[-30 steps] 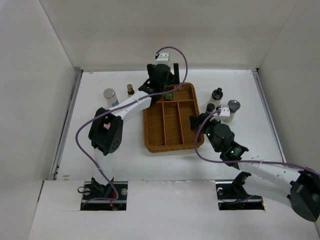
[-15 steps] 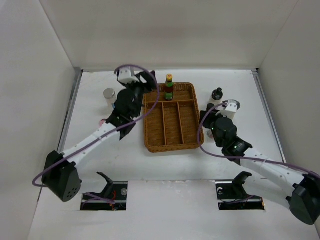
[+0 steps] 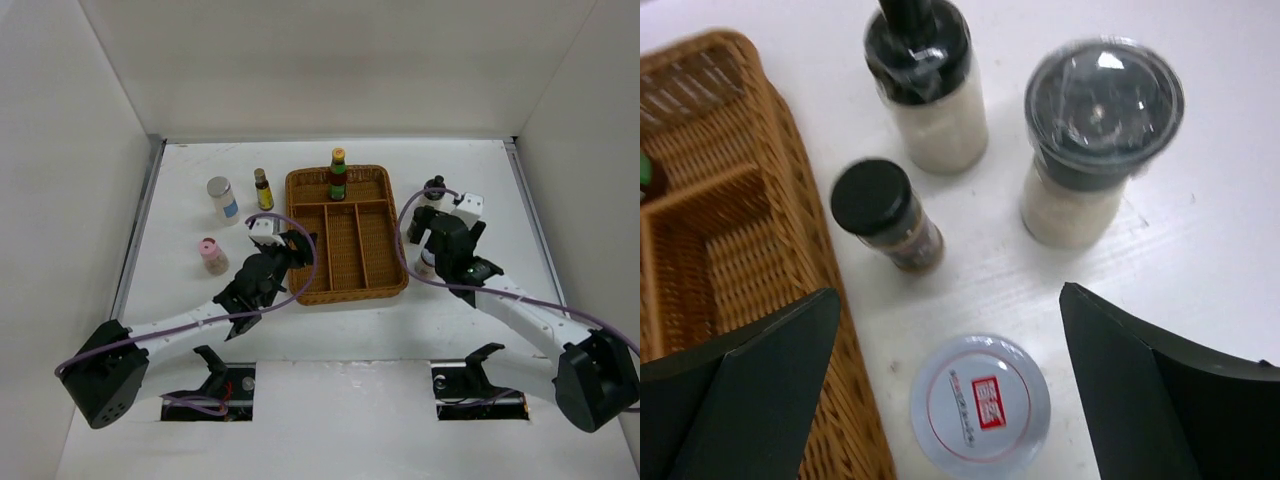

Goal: Organize the condiment bottles

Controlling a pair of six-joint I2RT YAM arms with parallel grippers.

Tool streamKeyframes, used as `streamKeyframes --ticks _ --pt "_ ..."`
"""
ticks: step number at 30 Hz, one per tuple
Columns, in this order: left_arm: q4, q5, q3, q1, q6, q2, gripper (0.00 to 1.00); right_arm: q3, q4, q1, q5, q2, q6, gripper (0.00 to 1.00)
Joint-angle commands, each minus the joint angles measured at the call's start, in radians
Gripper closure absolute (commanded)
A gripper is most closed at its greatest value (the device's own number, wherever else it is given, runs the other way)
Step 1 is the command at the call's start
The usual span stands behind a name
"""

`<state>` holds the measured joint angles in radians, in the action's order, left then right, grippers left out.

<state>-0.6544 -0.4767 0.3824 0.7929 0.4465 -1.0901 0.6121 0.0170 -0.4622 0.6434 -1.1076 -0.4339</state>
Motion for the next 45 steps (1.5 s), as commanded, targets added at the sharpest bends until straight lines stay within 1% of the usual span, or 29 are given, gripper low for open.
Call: streamKeyframes --ticks 1,3,6,10,11,13,14,15,17,19,20,22,24,27,29,31,34,36,41,45 --pt "-0.166 0.023 -0.037 0.001 0.027 0.027 0.37 0.023 -0.121 -0.029 0.082 0.031 -0.032 0.02" --pt "-0.177 0.024 -0.050 -0.002 0.027 0.025 0.37 0.017 -0.176 -0.037 0.094 0.049 -0.046 0.02" --pt "-0.177 0.024 -0.054 0.005 0.029 0.025 0.36 0.021 -0.262 -0.046 0.055 0.052 -0.087 0.02" --pt "-0.177 0.026 -0.051 0.006 0.032 -0.001 0.36 0.009 -0.273 -0.060 0.016 0.009 -0.132 0.03" --pt "-0.177 0.026 -0.051 0.006 0.032 -0.002 0.36 0.005 -0.258 -0.060 0.007 -0.006 -0.135 0.06" --pt "-0.177 0.026 -0.051 0.002 0.032 0.001 0.36 -0.006 -0.212 -0.060 -0.016 -0.035 -0.132 0.09" --pt "-0.177 0.024 -0.053 0.002 0.032 0.004 0.37 -0.005 -0.197 -0.060 -0.024 -0.050 -0.132 0.14" --pt "-0.175 0.023 -0.054 0.002 0.032 0.012 0.37 -0.005 -0.177 -0.060 -0.019 -0.058 -0.129 0.20" --pt "-0.177 0.021 -0.059 0.002 0.032 0.024 0.37 -0.005 -0.135 -0.060 0.016 -0.060 -0.115 0.37" --pt "-0.177 0.018 -0.062 -0.002 0.031 0.030 0.37 -0.002 -0.103 -0.083 0.085 -0.034 -0.083 0.49" --pt "-0.177 0.016 -0.063 -0.005 0.031 0.032 0.37 0.005 -0.097 -0.101 0.114 -0.023 -0.066 0.52" --pt "-0.177 0.016 -0.066 -0.007 0.032 0.033 0.37 0.037 -0.103 -0.150 0.198 0.015 -0.013 0.55" --pt "-0.177 0.016 -0.062 -0.010 0.032 0.027 0.36 0.086 -0.118 -0.212 0.242 0.066 0.029 0.55" --pt "-0.182 0.016 -0.062 -0.010 0.034 0.021 0.36 0.190 -0.118 -0.244 0.230 0.081 0.063 0.54" --pt "-0.191 0.016 -0.065 -0.010 0.034 0.013 0.36 0.274 -0.077 -0.240 0.159 0.028 0.081 0.54" --pt "-0.195 0.016 -0.066 -0.011 0.034 0.007 0.36 0.334 0.019 -0.214 0.066 -0.059 0.093 0.54" --pt "-0.195 0.010 -0.077 -0.014 0.034 0.012 0.36 0.431 0.174 -0.162 -0.040 -0.231 0.136 0.54" --pt "-0.197 0.004 -0.079 -0.014 0.034 0.010 0.36 0.503 0.247 -0.131 -0.076 -0.346 0.159 0.55" --pt "-0.197 0.004 -0.083 -0.014 0.035 0.013 0.36 0.702 0.273 -0.082 -0.154 -0.572 0.184 0.54" --pt "-0.198 0.004 -0.085 -0.016 0.037 0.013 0.36 0.824 0.241 -0.053 -0.209 -0.690 0.182 0.53"
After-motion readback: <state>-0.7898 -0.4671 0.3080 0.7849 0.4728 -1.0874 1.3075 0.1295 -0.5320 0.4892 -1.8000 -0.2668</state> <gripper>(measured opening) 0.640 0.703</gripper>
